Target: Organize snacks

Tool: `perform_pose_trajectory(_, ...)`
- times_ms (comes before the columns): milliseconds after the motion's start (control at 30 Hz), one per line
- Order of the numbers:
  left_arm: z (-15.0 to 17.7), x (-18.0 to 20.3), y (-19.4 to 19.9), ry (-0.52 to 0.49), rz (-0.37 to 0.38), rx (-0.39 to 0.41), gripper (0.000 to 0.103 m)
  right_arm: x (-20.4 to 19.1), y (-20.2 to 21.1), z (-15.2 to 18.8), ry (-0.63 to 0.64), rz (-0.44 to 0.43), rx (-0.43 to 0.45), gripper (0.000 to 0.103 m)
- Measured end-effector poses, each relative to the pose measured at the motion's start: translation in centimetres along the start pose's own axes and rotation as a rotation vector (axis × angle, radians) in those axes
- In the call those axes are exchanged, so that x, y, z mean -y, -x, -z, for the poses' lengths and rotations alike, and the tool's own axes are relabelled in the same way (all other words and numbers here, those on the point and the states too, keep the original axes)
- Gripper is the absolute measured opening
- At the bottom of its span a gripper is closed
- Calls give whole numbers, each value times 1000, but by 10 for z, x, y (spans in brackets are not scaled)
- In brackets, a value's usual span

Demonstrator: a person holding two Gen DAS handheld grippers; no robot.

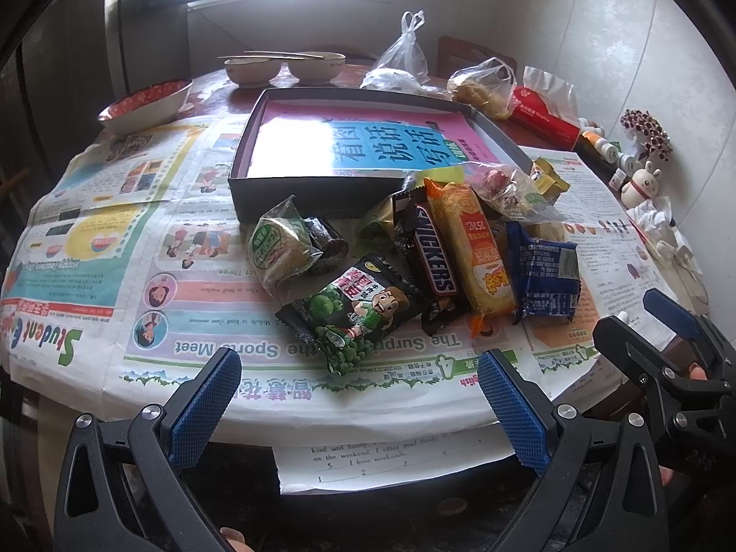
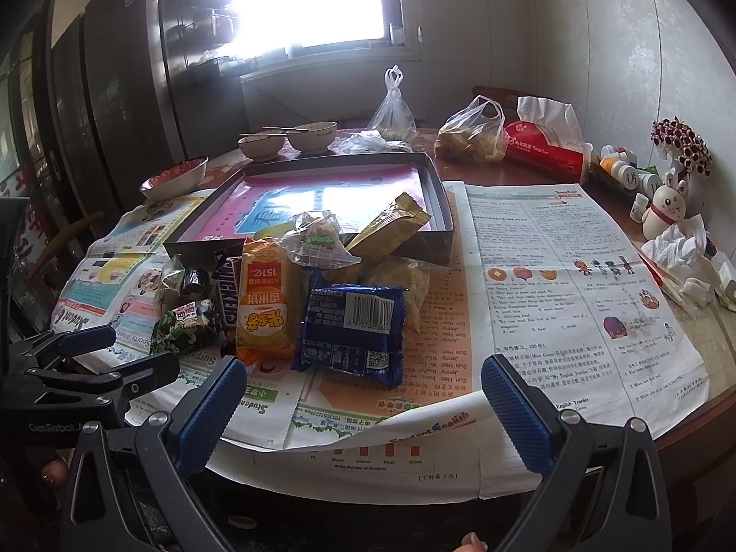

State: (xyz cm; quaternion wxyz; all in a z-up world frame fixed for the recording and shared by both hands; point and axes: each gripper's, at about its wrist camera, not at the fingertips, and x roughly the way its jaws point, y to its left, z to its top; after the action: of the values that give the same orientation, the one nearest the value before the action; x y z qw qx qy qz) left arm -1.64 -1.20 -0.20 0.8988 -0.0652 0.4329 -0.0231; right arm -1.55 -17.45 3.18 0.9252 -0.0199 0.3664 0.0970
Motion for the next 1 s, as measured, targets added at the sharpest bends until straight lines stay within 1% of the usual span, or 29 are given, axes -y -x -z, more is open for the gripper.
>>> perform_pose_trajectory(400,-7,-15,-5,24,28,-25,102,3,-7,-1,-15,-2,-18,103)
perform_pose_trajectory(567,-9,-15,-11,-4,67,-48,102,5,-10,-2,-17,0,-21,103)
perform_pose_trajectory(633,-11,-17,-13,-11,82,-54,100,6,-11,-2,-19,3,-23,103)
perform_pose_trajectory(667,-13,-18,-15,-8,82,-58,97,7,-13,-2,-21,6,-26,103)
perform_pose_trajectory(800,-19,-23,-18,-1,121,-60,96,12,-17,-3,-32,11,-29,103)
perform_pose_trajectory(833,-21,-22,-19,-9,133,-60,95,13,-18,-3,-35,10,-31,103)
perform_pose_trajectory(867,-22,-21,-19,-18,138,-57,84,14,-19,-3,-38,11,-33,103)
perform_pose_trajectory(900,-23,-19,-19,-27,147,-57,68,15,-20,-3,-41,11,-33,103)
perform_pose_trajectory(933,-26,-18,-23,-44,169,-73,63,16,-20,-4,-43,11,-33,103)
perform_pose_trajectory(1000,-28,-17,-28,-63,150,-75,62,17,-21,-4,-45,11,-33,103)
